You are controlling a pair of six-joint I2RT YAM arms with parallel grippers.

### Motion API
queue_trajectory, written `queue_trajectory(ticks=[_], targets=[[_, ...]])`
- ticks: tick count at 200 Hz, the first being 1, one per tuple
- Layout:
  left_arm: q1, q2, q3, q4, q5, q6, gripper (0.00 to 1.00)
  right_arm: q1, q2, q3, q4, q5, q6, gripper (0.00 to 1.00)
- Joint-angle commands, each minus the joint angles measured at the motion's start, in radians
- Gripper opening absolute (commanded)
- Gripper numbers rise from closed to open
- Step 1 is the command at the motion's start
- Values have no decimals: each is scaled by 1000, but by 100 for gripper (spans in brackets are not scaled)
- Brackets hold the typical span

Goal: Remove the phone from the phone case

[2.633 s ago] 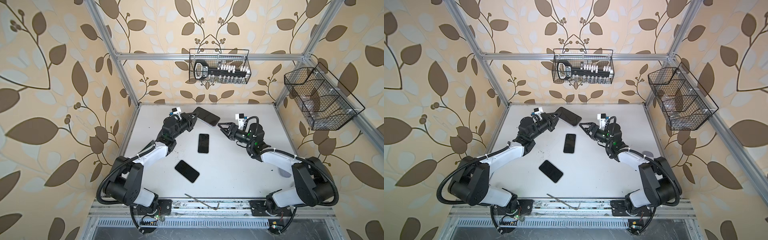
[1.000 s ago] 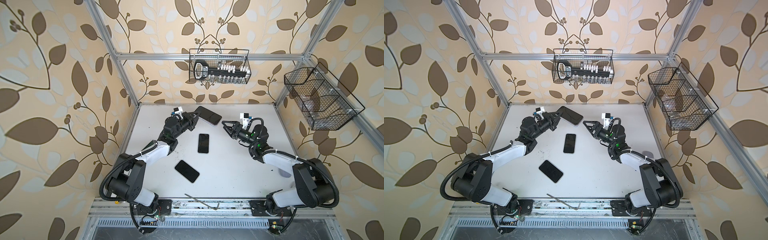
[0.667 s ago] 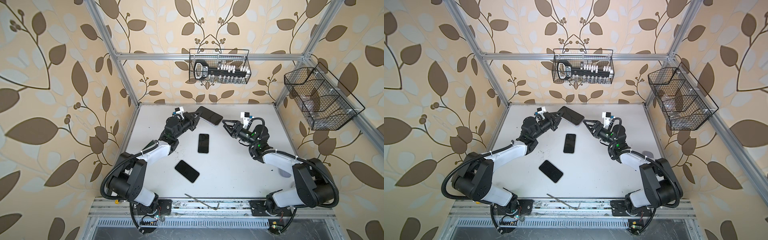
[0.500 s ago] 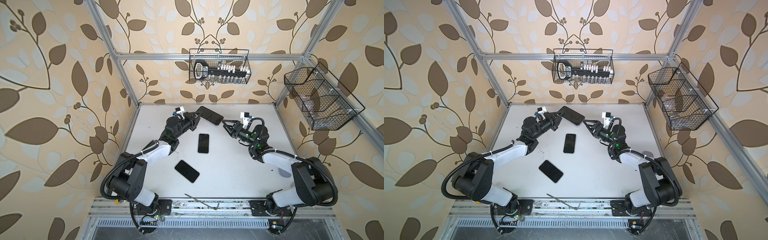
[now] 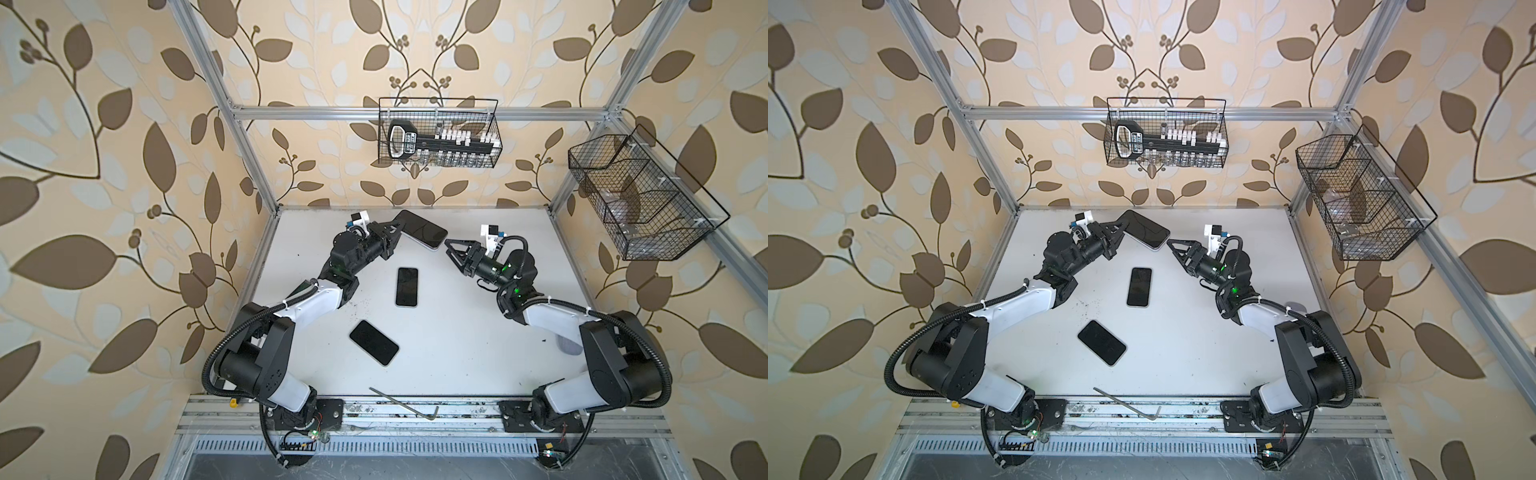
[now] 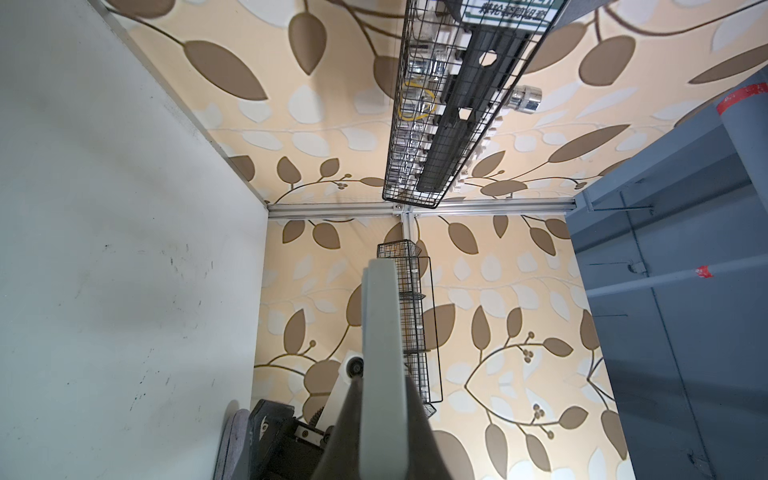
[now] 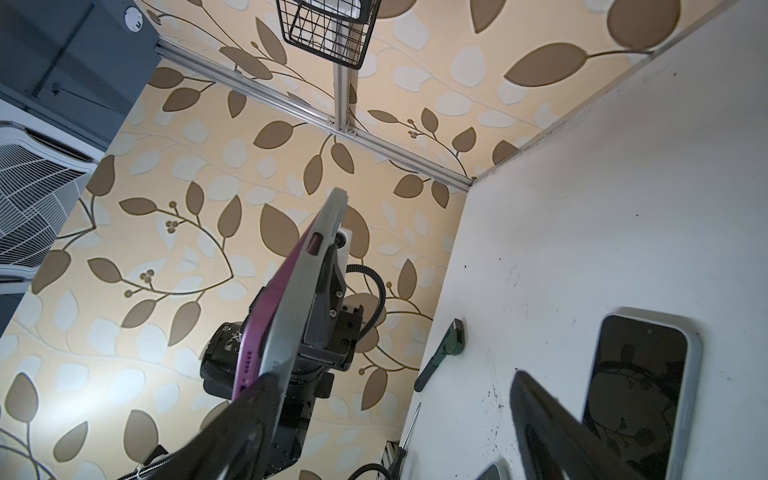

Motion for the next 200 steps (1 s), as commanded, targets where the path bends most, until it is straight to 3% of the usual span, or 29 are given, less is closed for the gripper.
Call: queue_trajectory(ticks=[1,200], targets=[[-15,-9,47,133,11,-24,0,-4,-2,-3,49,-7,20,87],[-43,-12,110,169,33,-54,0,-7,58,2,68,-31,41,84]])
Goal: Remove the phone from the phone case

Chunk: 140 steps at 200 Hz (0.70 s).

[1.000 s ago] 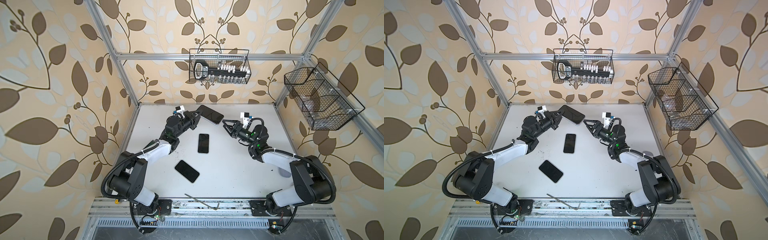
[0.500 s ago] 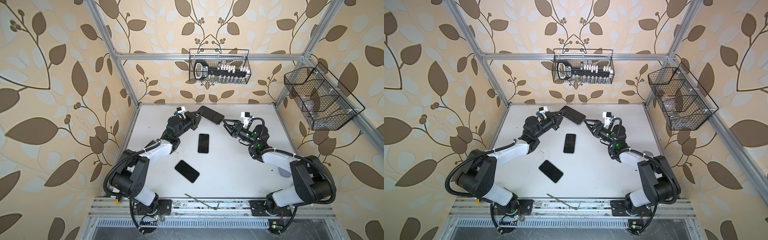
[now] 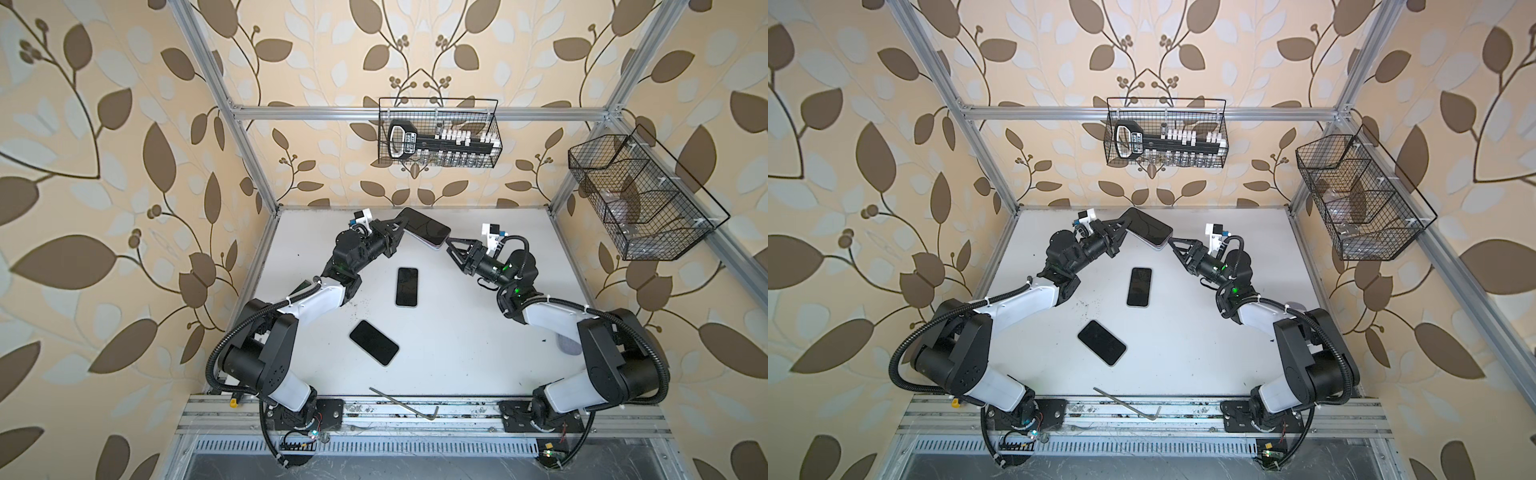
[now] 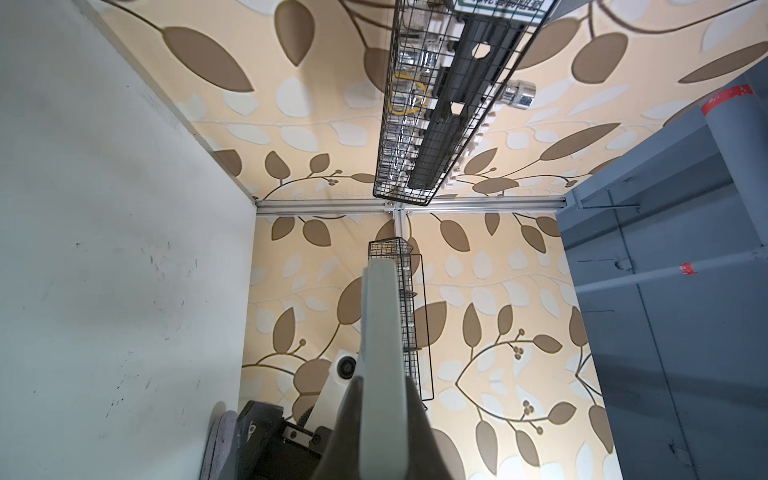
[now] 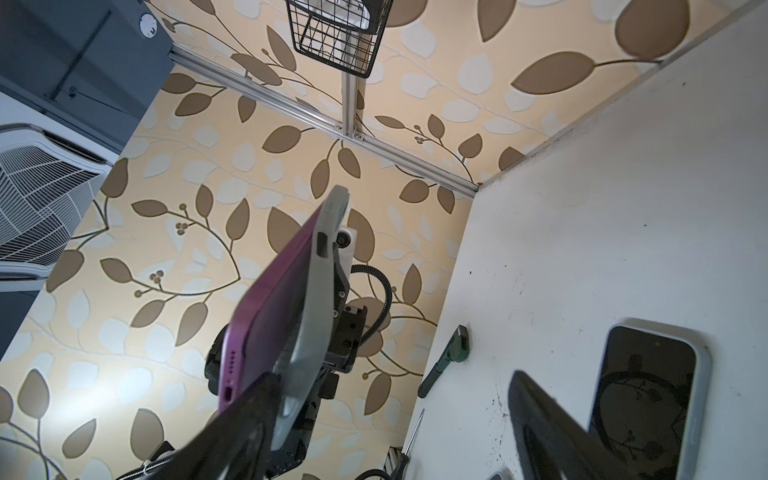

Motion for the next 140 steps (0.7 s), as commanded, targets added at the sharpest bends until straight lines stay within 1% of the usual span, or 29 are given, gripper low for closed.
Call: queue_trajectory(ticks=[1,25,47,78,92,121,129,140], targets=[[-30,-40,77,142,34,-29,0,1,33,2,21,-23,26,84],[-34,-43,87,136,45,-14,0,2,45,5,45,-29,36,84],[-37,-42,91,94,57,22,0,4,53,17,81,-42,50,83],[-47,-26,104,52,77,64,0,4,74,51,131,-63,94,81],[-51,-16,107,49,79,72,0,5,83,66,157,-71,118,78],[-54,6,106,62,84,72,0,8,103,75,215,-76,168,76],[-55,11,105,57,83,70,0,6,107,75,220,-79,174,74],[-54,17,101,60,79,71,0,7,107,72,218,-79,177,69]])
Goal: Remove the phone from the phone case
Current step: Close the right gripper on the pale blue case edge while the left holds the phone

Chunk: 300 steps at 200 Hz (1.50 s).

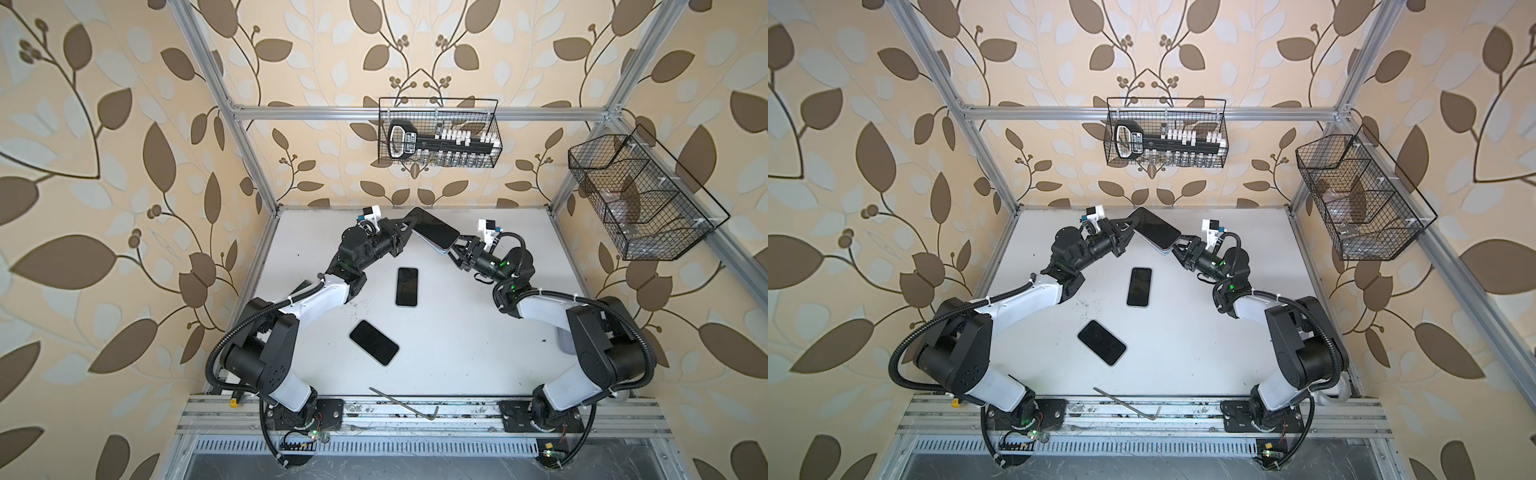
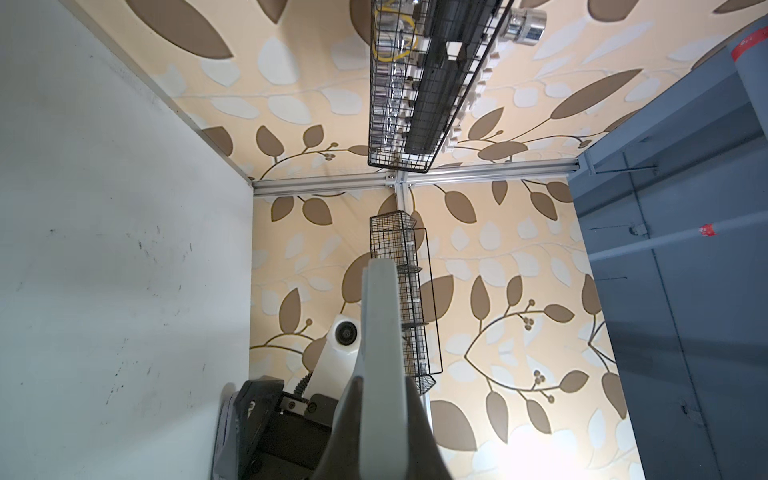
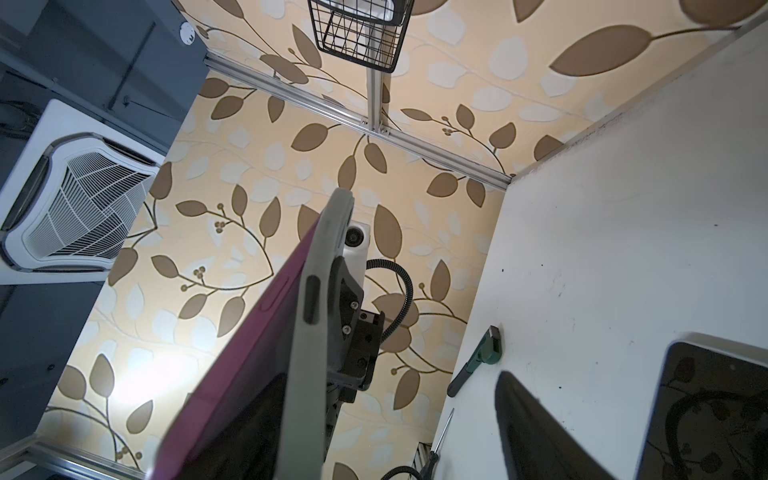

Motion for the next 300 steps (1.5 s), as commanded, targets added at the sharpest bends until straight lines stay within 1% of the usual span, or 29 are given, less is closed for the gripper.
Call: queue_trajectory(ticks=[1,18,35,48,53,69,83,105,129,142,148,169,185,217,227,276,300], targets=[[-12,3,52,110,39,7,0,6,16,23,69,-23,54,69],[-14,8,51,109,31,11,0,6,13,14,69,-23,57,63],[-12,15,59,95,24,22,0,7,2,2,69,-19,63,54],[-10,22,67,79,13,29,0,7,-7,-5,67,-22,66,51],[-10,26,69,79,10,31,0,6,-11,-8,67,-22,71,48],[-10,40,75,83,-6,29,0,3,-23,-15,67,-23,80,46],[-11,51,74,88,-24,28,0,1,-34,-21,65,-24,89,42],[-11,62,67,89,-53,27,0,-1,-49,-25,56,-25,99,38],[-10,73,50,89,-81,21,0,-2,-69,-29,49,-23,110,31],[-11,78,41,94,-94,18,0,-2,-84,-30,42,-18,113,25],[-11,82,38,94,-97,16,0,-4,-89,-31,38,-17,112,24],[-10,93,34,99,-100,4,10,-4,-105,-33,27,-11,115,21],[-10,101,34,100,-94,-9,23,-4,-116,-37,28,-2,119,18],[-12,105,26,110,-89,-28,36,-7,-122,-42,33,16,129,10],[-12,102,22,110,-90,-28,42,-8,-122,-41,38,18,134,8],[-17,81,4,97,-89,-39,64,-11,-120,-41,46,36,132,4],[-29,51,-2,36,-85,-72,77,-14,-112,-41,50,47,126,3]])
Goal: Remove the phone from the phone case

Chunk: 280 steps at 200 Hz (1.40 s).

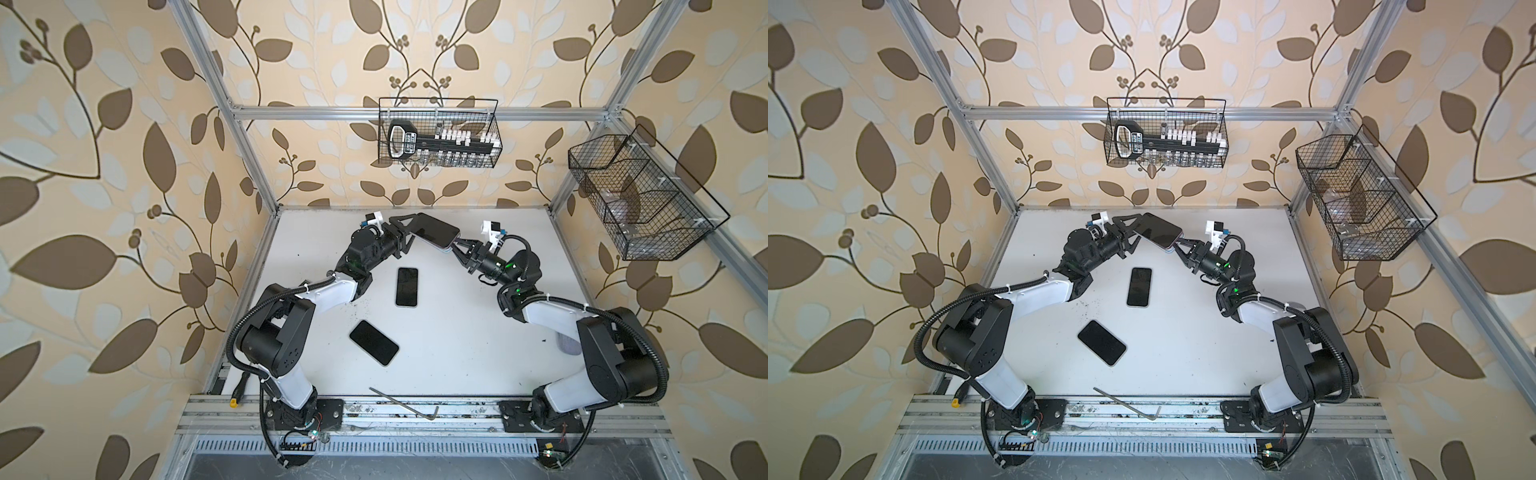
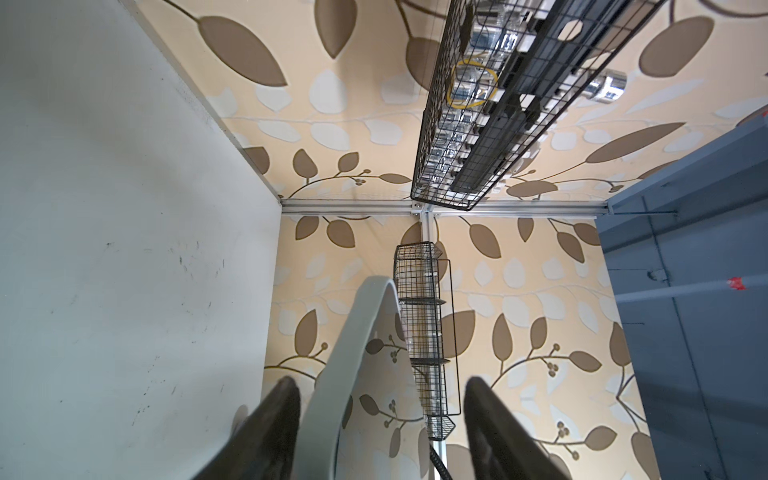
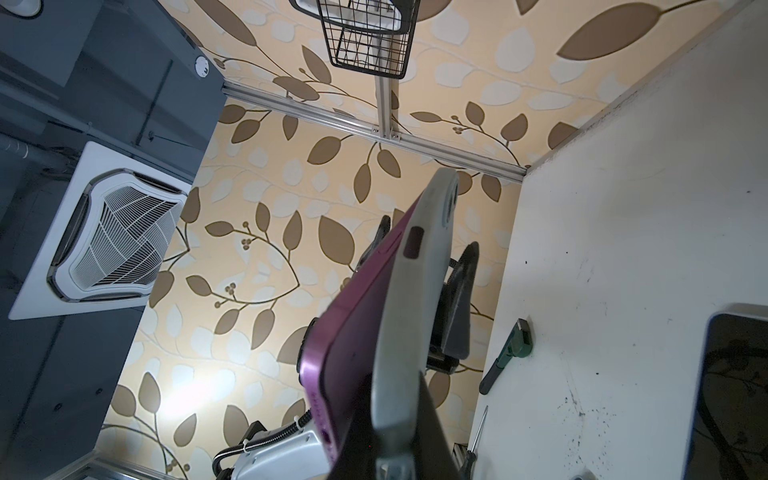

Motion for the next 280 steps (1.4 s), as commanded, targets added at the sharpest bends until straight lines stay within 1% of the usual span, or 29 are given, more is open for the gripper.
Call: queue_trajectory(ticks=[1,5,10,13,26,36,44,57,72,84,97,132,135,204,280], targets=[[-22,-70,-13,-7,2,-20,78,-7,-18,-6,83,30,19,3],[-24,-79,-17,-20,1,-23,81,-7,-15,-5,84,33,19,3],[-27,-92,-22,-39,-2,-24,96,-9,-12,-5,88,33,18,3],[-29,-100,-24,-52,-4,-25,98,-9,-11,-5,91,36,18,3],[-36,-137,-31,-122,-7,-27,99,-12,-4,-6,98,45,17,2],[-44,-173,-29,-205,-5,-58,99,-11,3,-3,101,53,10,2],[-51,-200,-25,-240,-3,-78,99,-12,6,1,97,55,4,2],[-68,-245,-2,-338,3,-86,99,-12,14,9,94,64,-8,1],[-80,-292,55,-481,27,-45,99,-10,23,19,85,75,-20,0],[-92,-302,82,-527,33,-26,99,-3,30,23,84,92,-29,0],[-100,-293,87,-504,35,-41,99,7,37,30,73,112,-42,0],[-119,-244,68,-343,50,-138,99,35,46,37,82,169,-58,0],[-121,-217,68,-336,50,-141,99,36,46,37,84,172,-57,0],[-139,-174,75,-276,46,-165,99,54,23,37,61,188,-74,0],[-148,-148,85,-230,53,-181,99,69,35,38,77,194,-68,0]])
